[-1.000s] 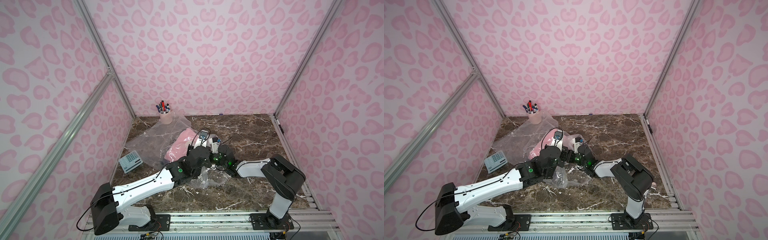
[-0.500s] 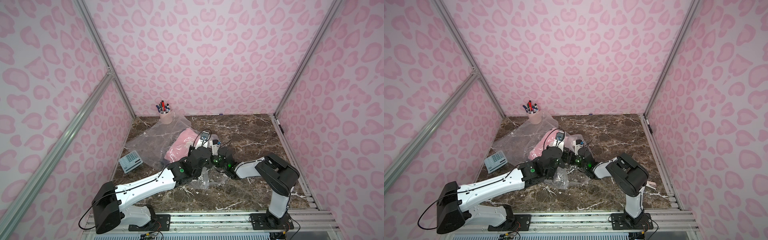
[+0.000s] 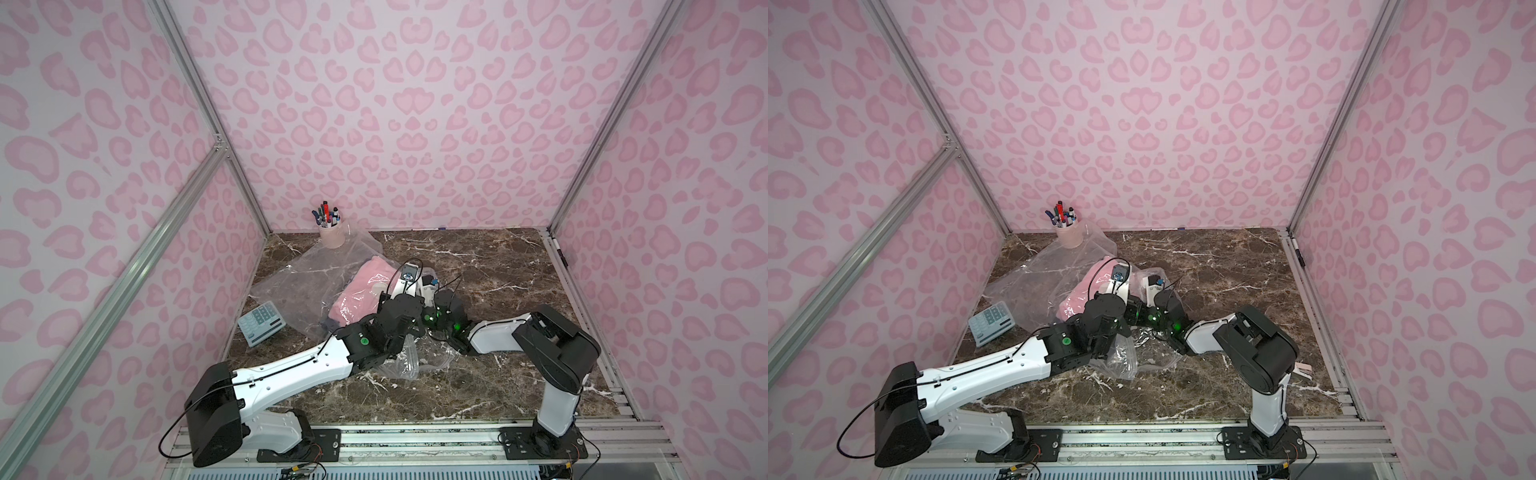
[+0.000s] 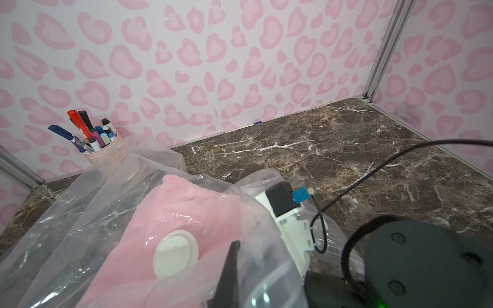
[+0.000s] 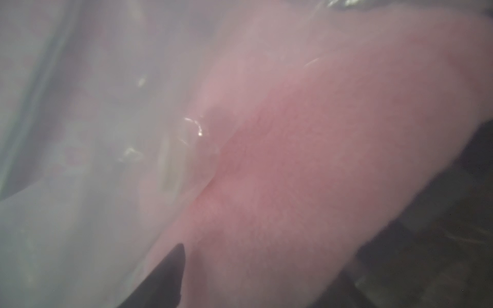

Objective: Take the blanket out of the vacuum bag
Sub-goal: Take out the blanket from the vacuum bag.

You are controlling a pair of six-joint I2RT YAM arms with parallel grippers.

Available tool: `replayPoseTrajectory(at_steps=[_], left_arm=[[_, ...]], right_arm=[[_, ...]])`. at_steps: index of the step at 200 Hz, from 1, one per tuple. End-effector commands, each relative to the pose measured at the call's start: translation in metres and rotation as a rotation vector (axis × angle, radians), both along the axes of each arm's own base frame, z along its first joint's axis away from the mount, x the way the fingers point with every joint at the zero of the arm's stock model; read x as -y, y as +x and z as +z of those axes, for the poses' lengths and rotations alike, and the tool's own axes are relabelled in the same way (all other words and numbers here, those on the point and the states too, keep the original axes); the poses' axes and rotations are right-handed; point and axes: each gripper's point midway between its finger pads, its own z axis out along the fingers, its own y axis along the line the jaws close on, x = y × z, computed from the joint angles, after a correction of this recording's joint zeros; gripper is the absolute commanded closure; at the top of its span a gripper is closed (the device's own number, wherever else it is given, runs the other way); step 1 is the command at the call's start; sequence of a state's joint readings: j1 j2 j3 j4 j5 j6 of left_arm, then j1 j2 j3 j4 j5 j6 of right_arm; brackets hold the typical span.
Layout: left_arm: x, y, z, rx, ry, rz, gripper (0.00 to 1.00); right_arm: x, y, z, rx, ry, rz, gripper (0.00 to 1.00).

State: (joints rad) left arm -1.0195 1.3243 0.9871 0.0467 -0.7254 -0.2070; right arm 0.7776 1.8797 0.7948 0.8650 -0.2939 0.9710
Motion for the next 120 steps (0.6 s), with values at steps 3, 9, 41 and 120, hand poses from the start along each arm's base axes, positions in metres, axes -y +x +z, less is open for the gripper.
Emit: replayPoseTrajectory(at_steps=[3, 9, 41, 120], left_arm=[[0.002, 0.001, 0.006, 0.009, -0.020, -0.001, 0.96], [0.002, 0.001, 0.005, 0.007, -0.019, 0.000, 0.96], [0.003, 0.001, -0.002, -0.005, -0.017, -0.001, 0.96], [0.004, -0.001, -0.010, -0.025, -0.021, -0.009, 0.96]], right_arm=[[-0.006, -0.002, 0.008, 0.016, 0.087, 0.035, 0.28], [-0.007, -0.003, 0.012, 0.026, 0.112, 0.045, 0.28], [-0.007, -0.004, 0.029, 0.077, 0.142, 0.056, 0.28], [-0.024, 0.005, 0.027, 0.054, 0.189, 0.085, 0.28]])
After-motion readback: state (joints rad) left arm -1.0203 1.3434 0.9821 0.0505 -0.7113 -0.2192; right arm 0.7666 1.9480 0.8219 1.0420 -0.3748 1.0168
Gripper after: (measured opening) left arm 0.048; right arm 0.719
